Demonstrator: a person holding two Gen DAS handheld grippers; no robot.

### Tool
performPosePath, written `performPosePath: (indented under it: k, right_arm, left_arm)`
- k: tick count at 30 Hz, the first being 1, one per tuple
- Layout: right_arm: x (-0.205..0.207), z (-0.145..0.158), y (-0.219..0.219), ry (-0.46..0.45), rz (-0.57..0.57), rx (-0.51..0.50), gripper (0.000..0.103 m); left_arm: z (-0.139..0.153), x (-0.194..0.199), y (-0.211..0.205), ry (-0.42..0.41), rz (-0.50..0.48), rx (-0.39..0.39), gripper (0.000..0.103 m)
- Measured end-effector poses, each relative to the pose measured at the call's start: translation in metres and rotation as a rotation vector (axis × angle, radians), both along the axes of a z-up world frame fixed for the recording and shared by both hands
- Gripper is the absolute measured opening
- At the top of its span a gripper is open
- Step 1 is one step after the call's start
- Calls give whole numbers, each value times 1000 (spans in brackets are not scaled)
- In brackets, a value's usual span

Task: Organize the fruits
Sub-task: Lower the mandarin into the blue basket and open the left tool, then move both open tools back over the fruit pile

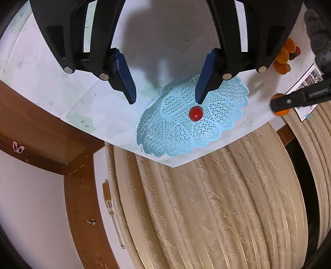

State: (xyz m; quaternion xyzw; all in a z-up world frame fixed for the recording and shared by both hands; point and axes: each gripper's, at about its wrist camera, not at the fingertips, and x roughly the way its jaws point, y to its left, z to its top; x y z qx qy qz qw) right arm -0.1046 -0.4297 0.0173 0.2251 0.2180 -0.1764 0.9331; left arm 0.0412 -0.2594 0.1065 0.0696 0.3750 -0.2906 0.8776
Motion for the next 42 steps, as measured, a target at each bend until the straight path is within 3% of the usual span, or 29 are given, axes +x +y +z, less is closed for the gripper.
performPosePath:
  k: [6, 11, 15, 20, 30, 42]
  right_arm:
    - [-1, -1, -4, 0, -27, 13, 61]
    - [-2, -3, -8, -1, -34, 30, 61]
    - [-2, -2, -7, -3, -34, 23, 68]
    - [-1, -1, -5, -5, -40, 13, 69]
    - [2, 5, 10, 13, -23, -64, 76]
    - [4, 13, 35, 42, 24, -114, 76]
  left_arm:
    - [-13, 2, -41, 22, -27, 23, 40]
    - [-23, 4, -51, 32, -17, 45, 43]
    - [-19, 6, -48, -2, 9, 36, 75]
    - [-9, 4, -38, -54, 41, 35, 89]
    - [0, -6, -9, -179, 155, 124, 94]
    - [-8, -15, 48, -197, 249, 175, 94]
